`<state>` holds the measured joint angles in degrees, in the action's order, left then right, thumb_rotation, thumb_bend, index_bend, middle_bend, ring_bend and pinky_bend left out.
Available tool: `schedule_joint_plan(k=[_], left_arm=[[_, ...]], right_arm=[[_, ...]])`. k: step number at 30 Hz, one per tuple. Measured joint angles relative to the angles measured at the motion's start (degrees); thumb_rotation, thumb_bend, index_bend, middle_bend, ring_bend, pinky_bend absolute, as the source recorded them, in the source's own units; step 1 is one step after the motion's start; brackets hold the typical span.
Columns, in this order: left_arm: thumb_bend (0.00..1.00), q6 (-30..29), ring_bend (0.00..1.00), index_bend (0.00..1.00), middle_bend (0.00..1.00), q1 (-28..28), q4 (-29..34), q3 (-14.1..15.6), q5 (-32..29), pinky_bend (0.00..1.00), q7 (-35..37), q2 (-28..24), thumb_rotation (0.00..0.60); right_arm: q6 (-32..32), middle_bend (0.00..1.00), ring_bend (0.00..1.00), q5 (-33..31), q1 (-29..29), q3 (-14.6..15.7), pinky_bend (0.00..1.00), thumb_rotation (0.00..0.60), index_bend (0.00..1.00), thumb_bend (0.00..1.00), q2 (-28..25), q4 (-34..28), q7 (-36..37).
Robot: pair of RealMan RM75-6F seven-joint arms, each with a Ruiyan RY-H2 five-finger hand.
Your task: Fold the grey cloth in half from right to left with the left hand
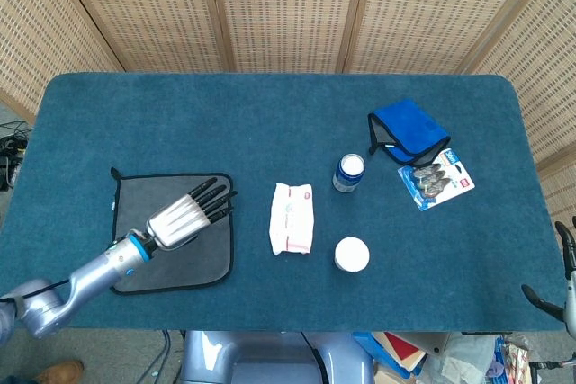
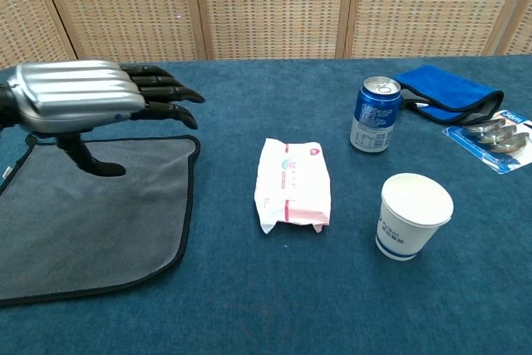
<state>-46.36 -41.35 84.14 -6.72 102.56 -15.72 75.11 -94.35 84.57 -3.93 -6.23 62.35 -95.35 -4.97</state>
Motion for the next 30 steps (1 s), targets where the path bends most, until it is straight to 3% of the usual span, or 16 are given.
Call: schedule_joint_plan(k=[5, 12, 30], left_arm=[[0.29, 5.37, 0.00, 0.23, 0.00, -4.37, -3.51, -0.55, -1.53, 0.00, -2.18, 4.01, 0.600], [0.29, 9.70, 0.00, 0.23, 0.00, -8.51, -7.94, -0.44, -3.98, 0.00, -3.87, 7.63, 0.600], [0.30, 11.42, 0.00, 0.27, 0.00, -11.55, -12.58, 3.44, -8.49, 0.00, -5.84, 11.47, 0.600]], right_arm=[[0.70, 0.00, 0.00, 0.48, 0.38, 0.33, 0.00, 0.600, 0.00, 0.00, 0.14, 0.88, 0.04], [0.59, 0.00, 0.00, 1.03, 0.35, 0.74, 0.00, 0.600, 0.00, 0.00, 0.42, 1.55, 0.20], [1.10, 0.00, 0.00, -0.98, 0.45, 0.01, 0.00, 0.600, 0.00, 0.00, 0.19, 1.58, 0.91]])
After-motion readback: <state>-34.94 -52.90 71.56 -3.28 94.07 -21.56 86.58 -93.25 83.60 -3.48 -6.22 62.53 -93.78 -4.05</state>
